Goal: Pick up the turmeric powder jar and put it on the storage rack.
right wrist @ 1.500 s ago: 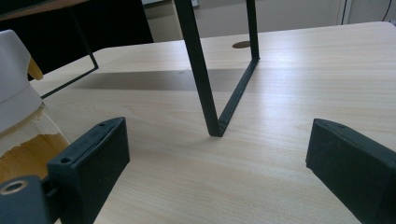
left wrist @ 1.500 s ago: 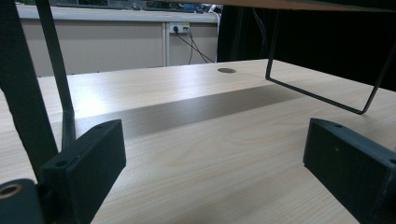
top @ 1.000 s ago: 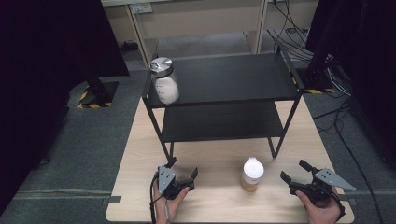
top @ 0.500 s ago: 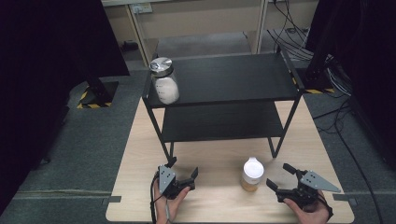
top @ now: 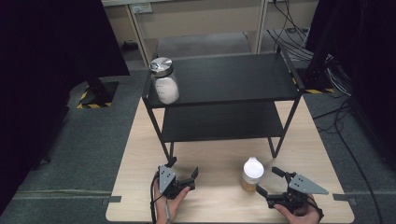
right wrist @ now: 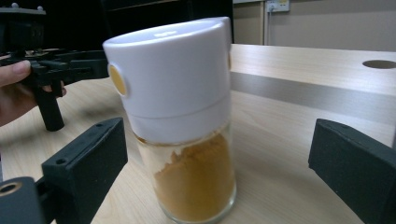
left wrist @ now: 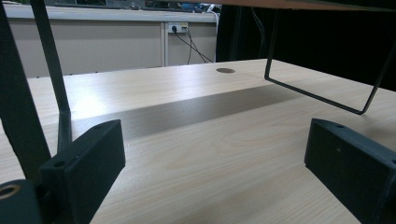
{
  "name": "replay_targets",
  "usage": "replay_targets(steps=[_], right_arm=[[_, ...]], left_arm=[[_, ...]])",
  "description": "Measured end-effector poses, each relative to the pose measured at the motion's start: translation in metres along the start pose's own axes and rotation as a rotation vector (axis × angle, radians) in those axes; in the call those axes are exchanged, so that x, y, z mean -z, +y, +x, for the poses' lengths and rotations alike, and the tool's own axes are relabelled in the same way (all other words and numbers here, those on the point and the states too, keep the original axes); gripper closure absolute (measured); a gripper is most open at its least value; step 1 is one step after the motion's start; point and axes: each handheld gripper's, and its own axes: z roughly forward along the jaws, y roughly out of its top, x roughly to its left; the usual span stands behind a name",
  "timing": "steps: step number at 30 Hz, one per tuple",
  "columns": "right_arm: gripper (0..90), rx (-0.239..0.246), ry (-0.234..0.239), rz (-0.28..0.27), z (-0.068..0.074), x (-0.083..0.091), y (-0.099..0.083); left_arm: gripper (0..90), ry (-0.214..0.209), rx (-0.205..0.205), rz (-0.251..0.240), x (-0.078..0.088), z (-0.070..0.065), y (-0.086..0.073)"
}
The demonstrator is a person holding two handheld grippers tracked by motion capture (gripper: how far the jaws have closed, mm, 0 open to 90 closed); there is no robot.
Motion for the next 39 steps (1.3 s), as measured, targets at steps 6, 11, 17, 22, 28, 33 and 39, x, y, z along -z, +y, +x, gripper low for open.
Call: replay_targets(steps=[6, 11, 17, 22, 28, 33, 39], right_arm=[[4.9, 0.013, 0.013, 0.005, 0.002, -0.007, 0.002], [6.1, 0.02, 0.024, 0.007, 0.004, -0.012, 0.002], [9.7, 0.028, 0.036, 0.017, 0.005, -0.022, 0.003], [15.5, 0.05, 0.041, 0.031, 0.006, -0.029, 0.005], [24.5, 0.066, 0.04, 0.038, 0.006, -0.033, 0.005], [29.6, 0.083, 0.038, 0.039, 0.007, -0.035, 0.004], [30.2, 0.089, 0.028, 0.058, 0.01, -0.035, 0.01]], left_arm=[[4.5, 0.0, 0.001, 0.0, 0.0, 0.0, 0.0], [4.6, -0.001, -0.003, 0.0, 0.0, 0.0, 0.0], [4.6, -0.002, -0.003, 0.0, 0.0, 0.0, 0.0], [4.6, -0.003, -0.003, -0.001, 0.0, 0.0, 0.0], [4.6, -0.003, -0.001, 0.0, 0.0, 0.001, 0.0], [4.6, -0.003, -0.003, 0.001, 0.0, 0.0, 0.0], [4.6, -0.003, -0.004, 0.0, 0.0, 0.001, 0.0]])
